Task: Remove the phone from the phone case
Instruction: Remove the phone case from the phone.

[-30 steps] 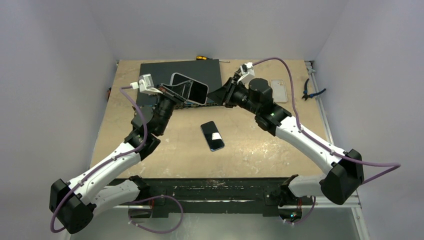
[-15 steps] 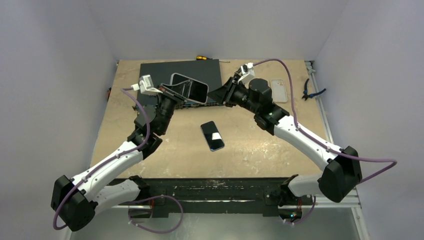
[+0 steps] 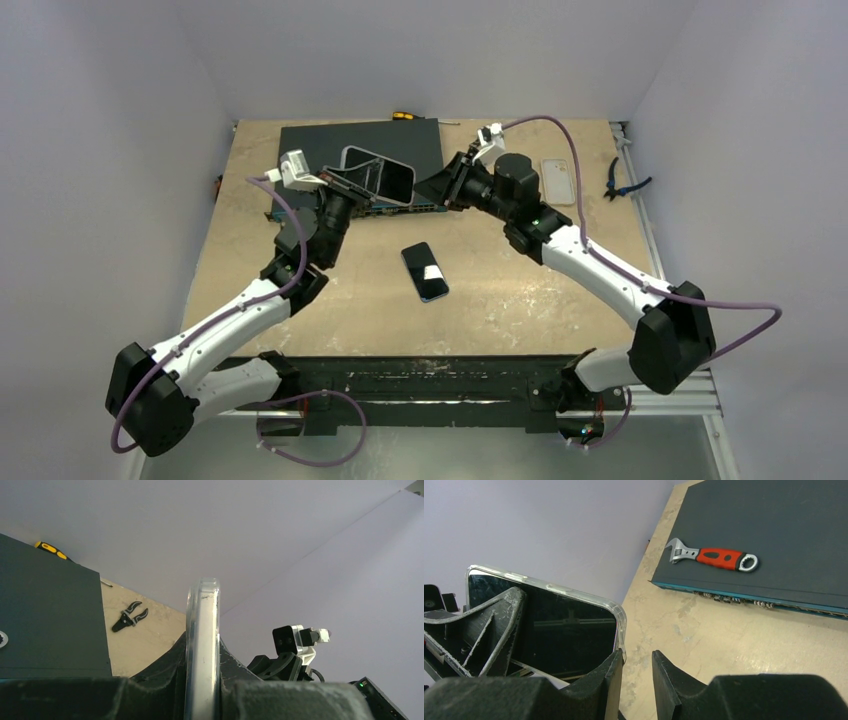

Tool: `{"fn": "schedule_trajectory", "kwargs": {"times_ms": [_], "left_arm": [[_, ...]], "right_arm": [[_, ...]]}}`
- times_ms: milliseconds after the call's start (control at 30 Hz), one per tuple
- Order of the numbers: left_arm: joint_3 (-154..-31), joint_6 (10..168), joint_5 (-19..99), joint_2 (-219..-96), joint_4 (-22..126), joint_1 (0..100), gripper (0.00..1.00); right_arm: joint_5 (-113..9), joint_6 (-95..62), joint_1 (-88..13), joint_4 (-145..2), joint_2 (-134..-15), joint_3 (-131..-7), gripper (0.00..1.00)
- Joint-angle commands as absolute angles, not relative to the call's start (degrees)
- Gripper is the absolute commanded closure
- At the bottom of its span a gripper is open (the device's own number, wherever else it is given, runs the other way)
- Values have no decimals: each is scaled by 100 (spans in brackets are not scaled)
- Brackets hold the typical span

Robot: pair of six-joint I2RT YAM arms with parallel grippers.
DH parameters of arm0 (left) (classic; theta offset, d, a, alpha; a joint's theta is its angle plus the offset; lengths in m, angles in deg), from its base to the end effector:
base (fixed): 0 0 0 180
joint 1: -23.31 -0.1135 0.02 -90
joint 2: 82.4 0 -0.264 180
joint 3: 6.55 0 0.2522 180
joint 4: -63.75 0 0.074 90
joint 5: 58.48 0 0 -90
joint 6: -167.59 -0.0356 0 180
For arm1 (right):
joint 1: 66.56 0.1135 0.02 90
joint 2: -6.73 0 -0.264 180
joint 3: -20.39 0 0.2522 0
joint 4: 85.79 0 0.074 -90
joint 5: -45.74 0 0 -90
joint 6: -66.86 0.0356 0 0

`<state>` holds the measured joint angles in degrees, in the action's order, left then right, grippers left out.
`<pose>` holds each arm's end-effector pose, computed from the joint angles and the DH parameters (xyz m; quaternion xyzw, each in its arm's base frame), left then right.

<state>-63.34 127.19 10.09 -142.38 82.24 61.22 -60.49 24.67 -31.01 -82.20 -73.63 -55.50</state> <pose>0.1998 -0.1391 0.3563 -0.2077 0.5780 -0.4587 0.6422 0.2662 0.2025 0.3389 -0.0122 0.7531 0.5112 0.4139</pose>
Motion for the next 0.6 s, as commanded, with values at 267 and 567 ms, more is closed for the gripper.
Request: {"fn": "schedule_trajectory", "kwargs": {"times_ms": [267,567], "left_arm": [[-6617,14295,2160,-14082,10794,6393,100],[-6599,14348,2185,-14135,10876,6396,100]], "right_arm": [[-8177,2802,-2729,-8611,-7890,-5246,65],[-7809,2001,-2634,-7192,-8067,-5869,66]]}}
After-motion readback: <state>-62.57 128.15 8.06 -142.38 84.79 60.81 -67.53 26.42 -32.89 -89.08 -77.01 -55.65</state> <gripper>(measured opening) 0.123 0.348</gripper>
